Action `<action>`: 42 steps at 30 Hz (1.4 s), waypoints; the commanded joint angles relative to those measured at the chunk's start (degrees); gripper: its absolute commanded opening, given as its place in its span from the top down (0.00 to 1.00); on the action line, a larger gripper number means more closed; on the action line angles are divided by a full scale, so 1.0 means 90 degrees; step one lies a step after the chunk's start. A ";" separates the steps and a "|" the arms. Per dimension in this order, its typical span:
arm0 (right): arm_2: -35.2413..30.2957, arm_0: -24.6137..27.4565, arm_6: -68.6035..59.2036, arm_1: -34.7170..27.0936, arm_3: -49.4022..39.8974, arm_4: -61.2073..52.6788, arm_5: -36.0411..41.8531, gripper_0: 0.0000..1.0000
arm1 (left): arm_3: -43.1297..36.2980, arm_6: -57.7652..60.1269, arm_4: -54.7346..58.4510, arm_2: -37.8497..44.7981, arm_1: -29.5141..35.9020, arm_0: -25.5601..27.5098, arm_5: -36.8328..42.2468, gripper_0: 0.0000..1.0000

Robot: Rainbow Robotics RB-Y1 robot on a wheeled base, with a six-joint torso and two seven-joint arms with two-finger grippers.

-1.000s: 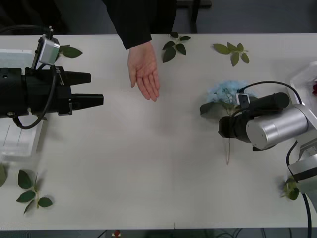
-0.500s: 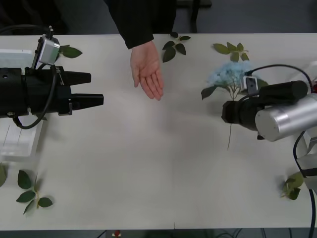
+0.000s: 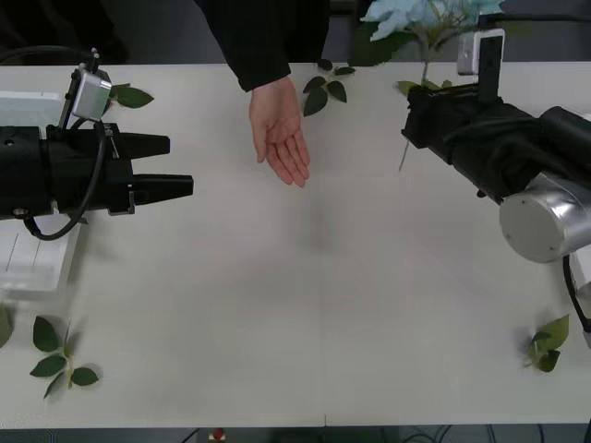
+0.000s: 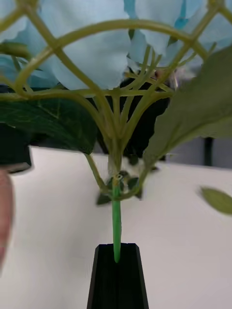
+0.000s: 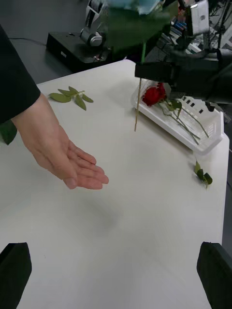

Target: Place the red flowers into the right box and the blue flowers into the left box. If a person shows an open palm, hand one flower to the person first, then continue sorting.

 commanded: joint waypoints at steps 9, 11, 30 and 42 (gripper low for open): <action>0.1096 -0.0582 0.0937 -0.0406 -0.0010 -0.0192 -0.2476 1.00 | -0.0075 -0.0062 0.0067 -0.0032 -0.0083 -0.0196 0.0001 0.00; 0.1096 -0.0611 0.0918 -0.0406 0.0020 -0.0212 -0.2515 1.00 | -0.0075 -0.0052 0.0067 -0.0042 -0.0093 -0.0196 0.0001 0.00; 0.1096 -0.0611 0.0918 -0.0406 0.0020 -0.0212 -0.2515 0.00 | -0.0065 -0.0062 0.0047 -0.0042 -0.0161 -0.0196 0.0001 0.00; 0.1096 -0.0611 0.0918 -0.0406 0.0020 -0.0212 -0.2515 0.00 | -0.0065 -0.0062 0.0037 -0.0032 -0.0161 -0.0186 0.0001 0.00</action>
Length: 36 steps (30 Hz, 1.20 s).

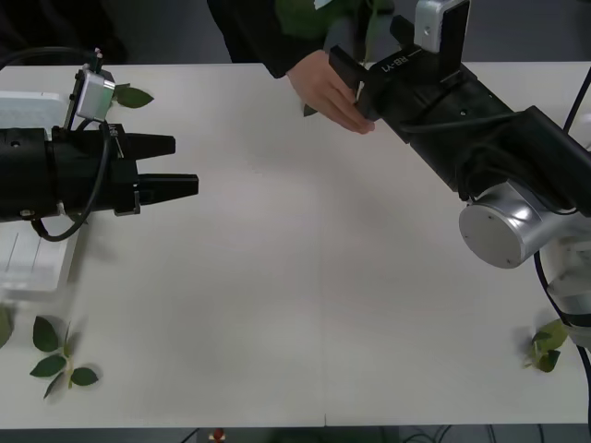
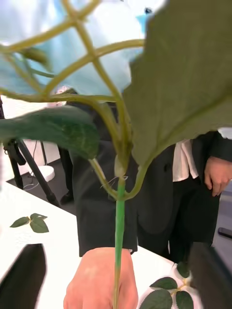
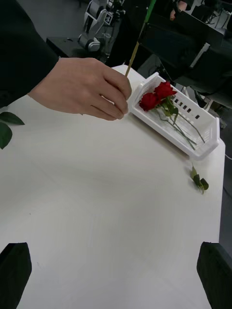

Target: Place the red flowers into the right box and the blue flowers into the left box. If a person shows an open palm, hand one flower to the person first, then continue sorting.

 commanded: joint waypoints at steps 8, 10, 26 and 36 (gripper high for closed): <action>-0.0040 -0.0076 -0.0016 -0.0053 -0.0118 -0.0039 -0.0043 0.00 | -0.0066 -0.0062 0.0028 -0.0032 0.0023 -0.0186 0.0001 0.00; -0.0040 -0.0076 -0.0016 -0.0053 -0.0118 -0.0039 -0.0043 0.00 | -0.0066 -0.0062 0.0028 -0.0032 0.0023 -0.0196 0.0001 0.00; -0.1115 0.1057 0.0961 -0.1137 -0.1671 -0.0137 0.1773 0.00 | -0.0066 -0.0062 0.0018 -0.0032 0.0023 -0.0186 0.0011 0.00; -0.1867 0.1203 0.2972 -0.0922 -0.1827 -0.1670 0.3502 0.00 | -0.0066 -0.0053 0.0018 -0.0013 0.0023 -0.0186 0.0069 0.00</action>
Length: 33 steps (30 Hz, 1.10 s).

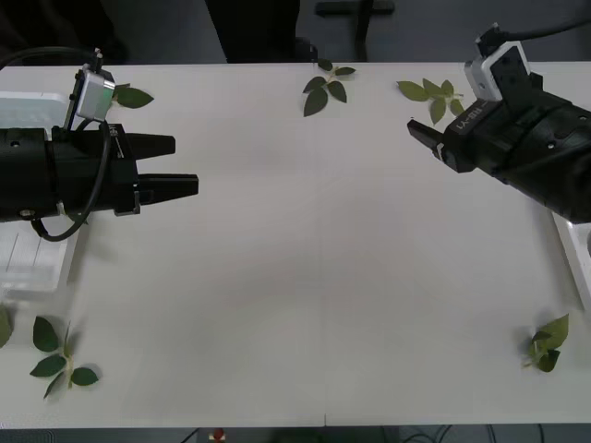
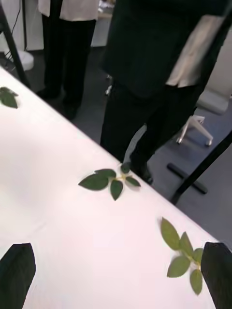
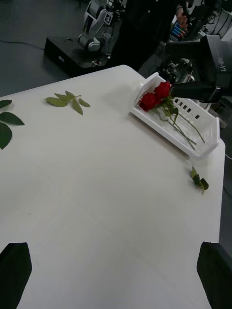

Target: Place the red flowers into the right box and the blue flowers into the left box. If a person shows an open palm, hand one flower to the person first, then continue sorting.

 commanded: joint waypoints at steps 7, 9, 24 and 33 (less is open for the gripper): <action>-0.0965 -0.0066 0.2170 0.0401 -0.0241 -0.1689 0.1798 0.00 | 0.0031 -0.0062 -0.0255 0.0359 0.0023 -0.0274 0.0939 0.00; -0.1141 -0.0066 0.2463 0.0450 -0.0241 -0.1972 0.2091 0.00 | 0.0031 -0.0092 -0.0333 0.0417 0.0023 -0.0283 0.1075 0.00; -0.2860 -0.0163 0.4744 0.0548 0.0999 -0.4902 0.3956 0.00 | 0.0041 -0.1019 -0.0783 0.0808 0.0032 -0.0371 0.2110 0.00; -0.3231 -0.0417 0.4744 0.0050 0.1937 -0.5575 0.4874 0.00 | 0.0109 -0.1000 -0.0499 0.1081 0.0032 -0.0410 0.2794 0.00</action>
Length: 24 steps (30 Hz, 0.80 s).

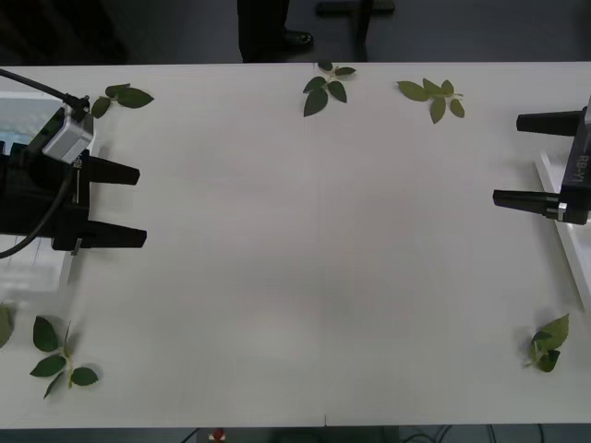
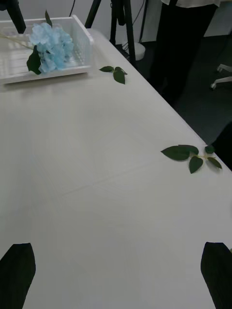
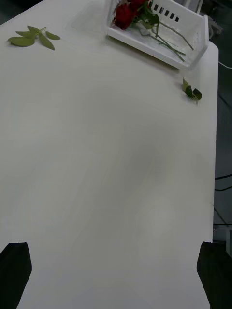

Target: Place the red flowers into the right box and the blue flowers into the left box. If a person shows an open palm, hand one flower to the person first, then continue sorting.

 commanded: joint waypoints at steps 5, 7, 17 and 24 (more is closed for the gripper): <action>0.0069 -0.0313 0.0052 -0.0855 0.0699 -0.0458 0.0389 0.00 | 0.0083 0.0107 0.0099 0.0044 0.0032 -0.0266 0.0019 0.00; 0.0089 -0.0352 0.0052 -0.1002 0.0845 -0.0537 0.0487 0.00 | 0.0093 0.0107 0.0099 0.0044 0.0032 -0.0266 -0.0039 0.00; 0.0137 -0.0401 0.0052 -0.1304 0.0943 -0.0566 0.0673 0.00 | 0.0122 0.0078 0.0128 0.0044 0.0032 -0.0266 -0.0245 0.00; 0.0206 -0.0459 0.0052 -0.1295 0.0943 -0.0566 0.0663 0.00 | 0.0132 0.0107 0.0118 0.0024 0.0032 -0.0256 -0.0196 0.00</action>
